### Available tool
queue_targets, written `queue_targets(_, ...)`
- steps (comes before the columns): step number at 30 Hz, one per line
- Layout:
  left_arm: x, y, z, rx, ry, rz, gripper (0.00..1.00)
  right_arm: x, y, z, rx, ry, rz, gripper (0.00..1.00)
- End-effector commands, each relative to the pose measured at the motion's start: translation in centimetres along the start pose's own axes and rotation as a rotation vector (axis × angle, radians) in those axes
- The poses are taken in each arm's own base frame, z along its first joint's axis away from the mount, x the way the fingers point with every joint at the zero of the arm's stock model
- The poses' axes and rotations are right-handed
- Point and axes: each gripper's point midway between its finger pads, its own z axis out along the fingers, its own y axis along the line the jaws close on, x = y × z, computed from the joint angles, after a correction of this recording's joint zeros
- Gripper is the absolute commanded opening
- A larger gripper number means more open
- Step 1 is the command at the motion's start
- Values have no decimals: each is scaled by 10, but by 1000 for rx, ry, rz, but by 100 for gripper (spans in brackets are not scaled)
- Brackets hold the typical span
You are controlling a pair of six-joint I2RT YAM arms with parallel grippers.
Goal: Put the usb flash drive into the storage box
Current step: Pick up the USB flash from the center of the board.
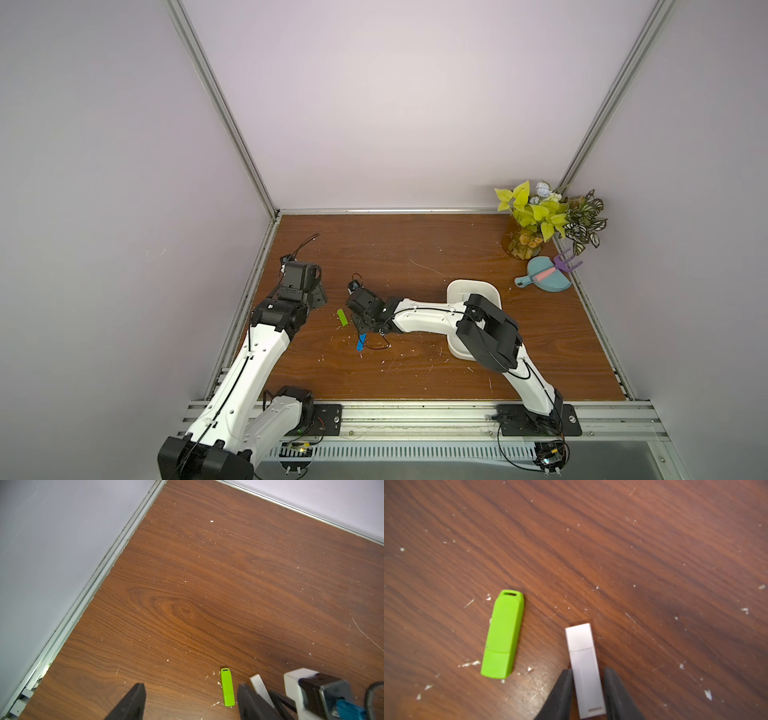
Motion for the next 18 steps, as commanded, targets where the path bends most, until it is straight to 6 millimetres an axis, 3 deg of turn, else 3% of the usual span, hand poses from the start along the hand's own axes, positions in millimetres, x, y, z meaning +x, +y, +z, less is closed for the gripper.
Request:
queue_targets(1, 4, 4, 3, -9, 9, 5, 70, 23, -6, 10, 22, 84, -36, 28)
queue_targets(5, 4, 4, 3, -12, 11, 3, 70, 14, -2, 8, 14, 63, -59, 21)
queue_targets(8, 3, 4, 3, -9, 9, 2, 69, -12, 1, -8, 1, -1, -38, 15)
queue_targets(13, 4, 2, 3, 0, 13, 4, 70, -65, 3, -66, -62, -179, 32, 12)
queue_targets(18, 6, 0, 4, 9, 22, 7, 69, -81, -21, -128, -58, -265, 66, 10)
